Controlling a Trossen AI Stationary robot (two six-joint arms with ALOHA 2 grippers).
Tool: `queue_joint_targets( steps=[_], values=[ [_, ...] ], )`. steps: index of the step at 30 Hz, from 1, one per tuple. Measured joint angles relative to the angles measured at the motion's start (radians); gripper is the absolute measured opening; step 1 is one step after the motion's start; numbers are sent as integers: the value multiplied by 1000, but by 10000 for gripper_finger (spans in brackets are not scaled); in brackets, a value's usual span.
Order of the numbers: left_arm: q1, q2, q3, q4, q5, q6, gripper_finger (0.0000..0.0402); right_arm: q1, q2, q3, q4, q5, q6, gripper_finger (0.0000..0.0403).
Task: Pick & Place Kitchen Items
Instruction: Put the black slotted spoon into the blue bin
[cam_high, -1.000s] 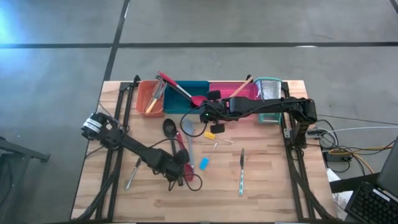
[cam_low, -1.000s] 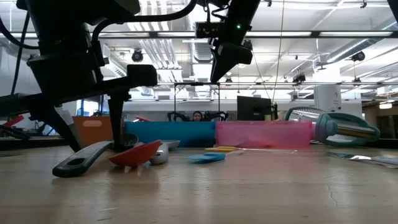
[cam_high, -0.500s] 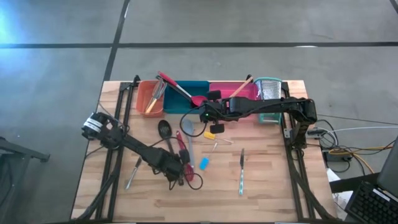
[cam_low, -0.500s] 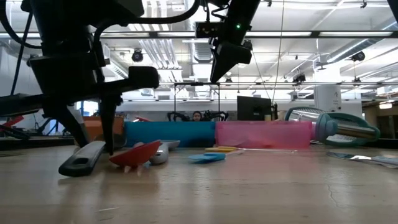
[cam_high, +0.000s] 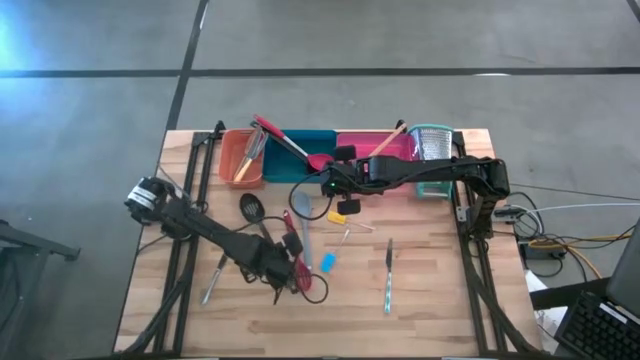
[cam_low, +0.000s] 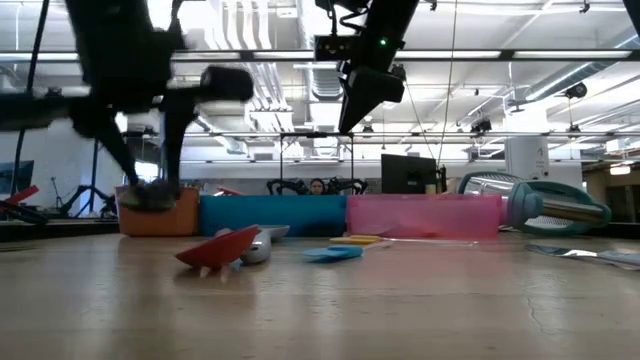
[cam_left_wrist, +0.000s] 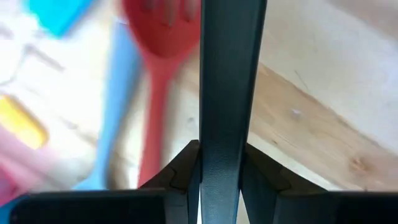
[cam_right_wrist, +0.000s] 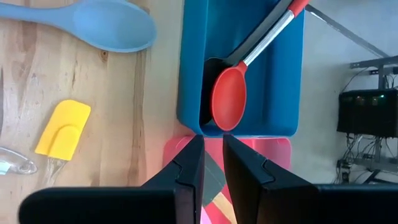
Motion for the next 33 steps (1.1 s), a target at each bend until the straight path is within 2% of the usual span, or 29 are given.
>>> queue_joint_targets(
  steps=[5,8,13,18,22,25,30,33],
  values=[
    [-1,-51,73,-21,-49,-155,86,1,-33,-1,-84,1,85,52],
    [-1,-86,91,-11,-125,-241,86,3,-69,-4,-169,2,180,52],
    [3,-136,90,8,-343,-377,86,13,-182,-98,-177,7,294,40],
    [23,-185,89,76,-595,-443,86,27,-334,-285,-59,28,385,25],
    [73,-224,89,230,-629,-444,86,41,-469,-465,107,31,453,18],
    [120,-247,89,369,-632,-434,86,60,-562,-604,307,29,468,18],
    [207,-268,36,624,-648,-408,86,94,-663,-817,769,30,409,18],
    [261,-272,-14,790,-653,-380,86,100,-668,-945,1147,27,359,18]
  ],
)
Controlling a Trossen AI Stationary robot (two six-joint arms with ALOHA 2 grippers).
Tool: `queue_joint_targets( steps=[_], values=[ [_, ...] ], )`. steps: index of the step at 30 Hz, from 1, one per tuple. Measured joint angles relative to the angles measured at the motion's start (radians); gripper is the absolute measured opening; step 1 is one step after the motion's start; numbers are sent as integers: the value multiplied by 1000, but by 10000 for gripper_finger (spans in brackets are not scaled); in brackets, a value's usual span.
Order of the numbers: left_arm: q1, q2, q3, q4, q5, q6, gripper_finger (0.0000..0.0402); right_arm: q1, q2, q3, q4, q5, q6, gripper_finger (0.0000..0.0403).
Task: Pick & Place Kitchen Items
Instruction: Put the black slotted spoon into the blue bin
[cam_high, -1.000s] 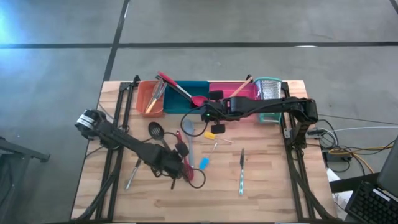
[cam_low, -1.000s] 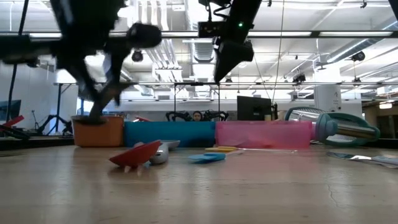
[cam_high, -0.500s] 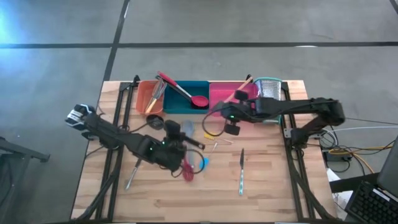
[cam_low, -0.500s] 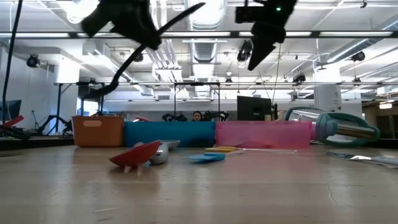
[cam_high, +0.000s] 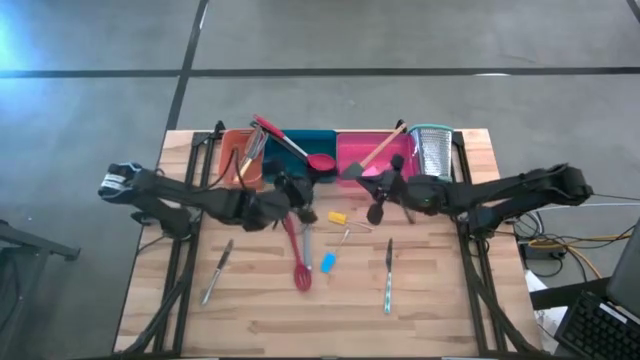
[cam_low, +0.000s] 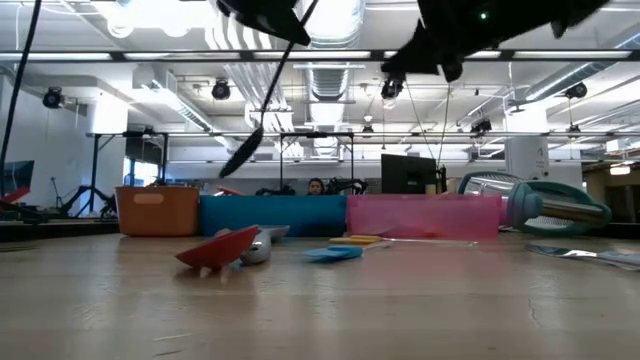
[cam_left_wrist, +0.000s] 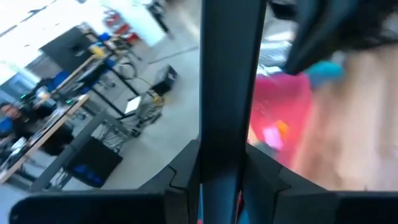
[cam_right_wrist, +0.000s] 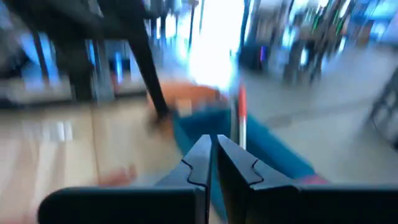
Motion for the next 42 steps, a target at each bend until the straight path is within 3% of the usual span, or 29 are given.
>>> queue_joint_targets(
  steps=[5,10,13,19,26,31,35,42],
  values=[
    [77,0,-57,225,-2,53,86,0,73,-143,548,-8,-26,18],
    [128,0,-84,300,-2,56,86,-1,173,-162,824,-46,-4,25],
    [139,0,-93,322,0,57,86,-2,225,-103,823,-106,-52,51],
    [139,0,-94,320,2,61,86,-4,311,33,820,-105,-201,130],
    [139,0,-94,318,2,61,86,-5,374,152,796,-105,-210,189],
    [138,0,-94,325,5,59,86,-14,438,228,796,-87,-190,198],
    [138,0,-94,324,5,59,86,-25,477,278,795,25,-186,189],
    [138,-3,-104,317,-3,58,86,-44,513,324,790,21,-179,169]
  ],
)
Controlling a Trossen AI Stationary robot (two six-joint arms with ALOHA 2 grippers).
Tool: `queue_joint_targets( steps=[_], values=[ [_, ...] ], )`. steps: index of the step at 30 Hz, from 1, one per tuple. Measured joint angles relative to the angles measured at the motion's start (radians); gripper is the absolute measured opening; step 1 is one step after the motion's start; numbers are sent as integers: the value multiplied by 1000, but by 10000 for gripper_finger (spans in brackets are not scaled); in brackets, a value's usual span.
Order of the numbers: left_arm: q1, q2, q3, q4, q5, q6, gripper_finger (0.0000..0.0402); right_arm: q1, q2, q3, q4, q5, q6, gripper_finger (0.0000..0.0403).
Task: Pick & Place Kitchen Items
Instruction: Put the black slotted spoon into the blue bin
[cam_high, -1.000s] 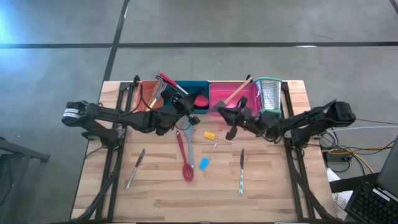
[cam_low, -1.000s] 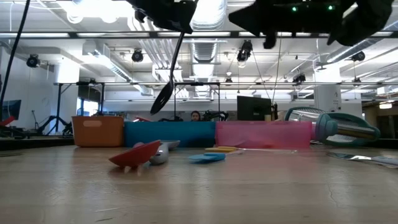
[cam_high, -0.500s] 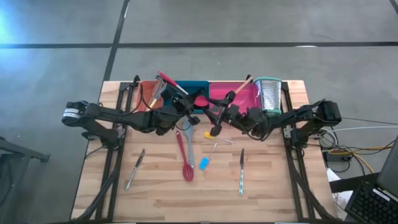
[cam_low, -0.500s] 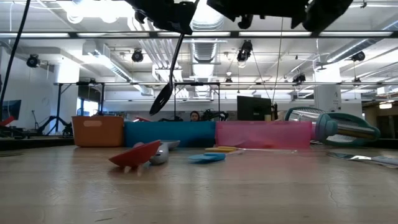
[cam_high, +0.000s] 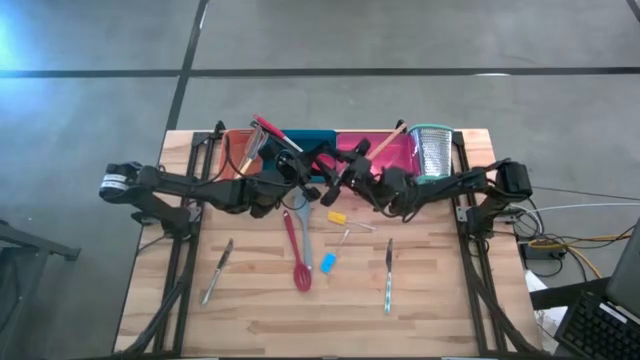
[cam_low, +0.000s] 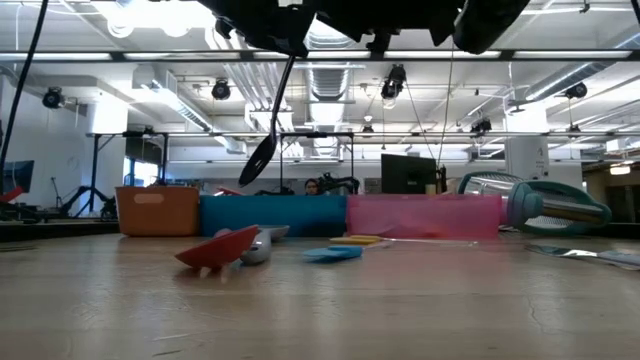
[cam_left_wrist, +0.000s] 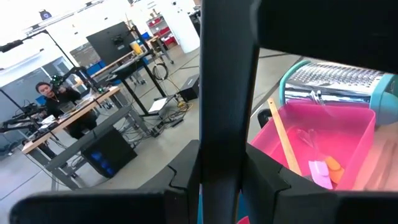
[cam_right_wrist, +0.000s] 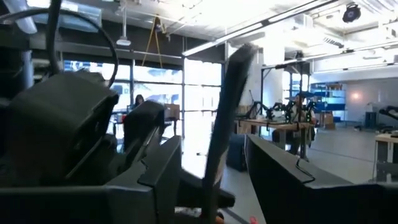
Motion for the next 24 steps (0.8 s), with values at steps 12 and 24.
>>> queue_joint_targets(
  steps=[12,24],
  values=[
    [0,-2,-2,2,5,38,86,-43,-6,2,-38,-138,14,108],
    [1,-3,-2,-8,-8,68,86,-83,-24,4,-104,-227,84,34]
  ],
)
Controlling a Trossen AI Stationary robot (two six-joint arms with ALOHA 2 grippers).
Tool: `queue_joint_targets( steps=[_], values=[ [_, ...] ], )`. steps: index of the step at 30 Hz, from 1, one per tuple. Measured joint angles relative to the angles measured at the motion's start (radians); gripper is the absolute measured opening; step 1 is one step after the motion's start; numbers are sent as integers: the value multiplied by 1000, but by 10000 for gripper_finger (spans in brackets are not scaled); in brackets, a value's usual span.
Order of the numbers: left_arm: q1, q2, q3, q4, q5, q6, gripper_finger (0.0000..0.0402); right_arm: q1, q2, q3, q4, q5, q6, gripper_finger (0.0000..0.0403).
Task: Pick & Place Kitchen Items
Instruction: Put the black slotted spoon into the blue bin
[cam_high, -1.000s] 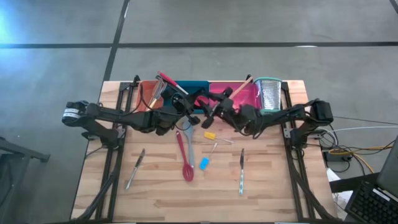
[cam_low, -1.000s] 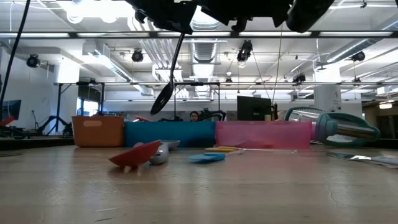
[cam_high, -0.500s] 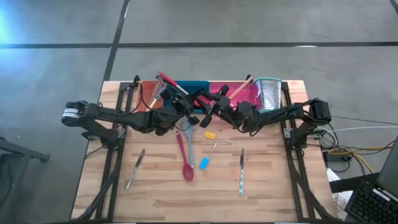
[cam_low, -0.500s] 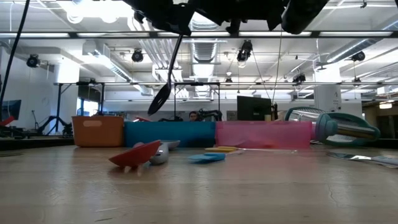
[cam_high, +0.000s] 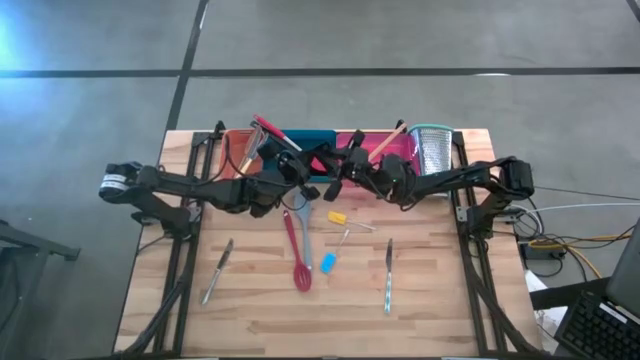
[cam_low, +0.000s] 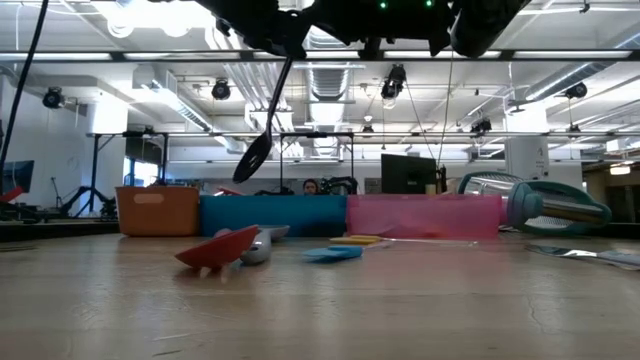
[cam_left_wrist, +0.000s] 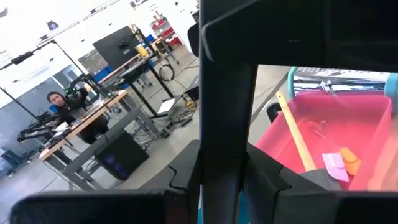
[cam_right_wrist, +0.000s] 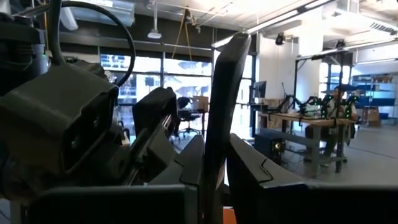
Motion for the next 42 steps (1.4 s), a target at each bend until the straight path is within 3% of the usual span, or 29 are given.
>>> queue_joint_targets(
  steps=[3,10,13,17,20,25,27,31,39,42],
  values=[
    [-3,0,0,-6,3,21,101,0,-9,0,-15,-11,-20,30],
    [-56,-7,0,-78,-52,108,210,1,-103,-2,-156,-9,-62,11],
    [-96,-23,0,-152,-85,139,230,0,-170,-2,-322,-18,-72,11],
    [-149,-56,0,-316,-96,148,234,0,-283,34,-677,-115,-71,11],
    [-183,-79,0,-415,-26,157,232,-2,-341,94,-942,-207,-78,11],
    [-208,-105,0,-452,264,238,233,-6,-366,255,-1265,-398,-91,11],
    [-220,-103,0,-459,280,334,233,-14,-351,339,-1403,-467,-59,11],
    [-232,-85,0,-452,172,572,234,-37,-286,519,-1606,-512,-15,11],
    [-263,-21,12,-432,60,750,234,-115,-83,808,-1803,-773,100,12],
    [-296,23,30,-427,-20,849,234,-135,15,913,-1913,-791,106,12]
  ],
)
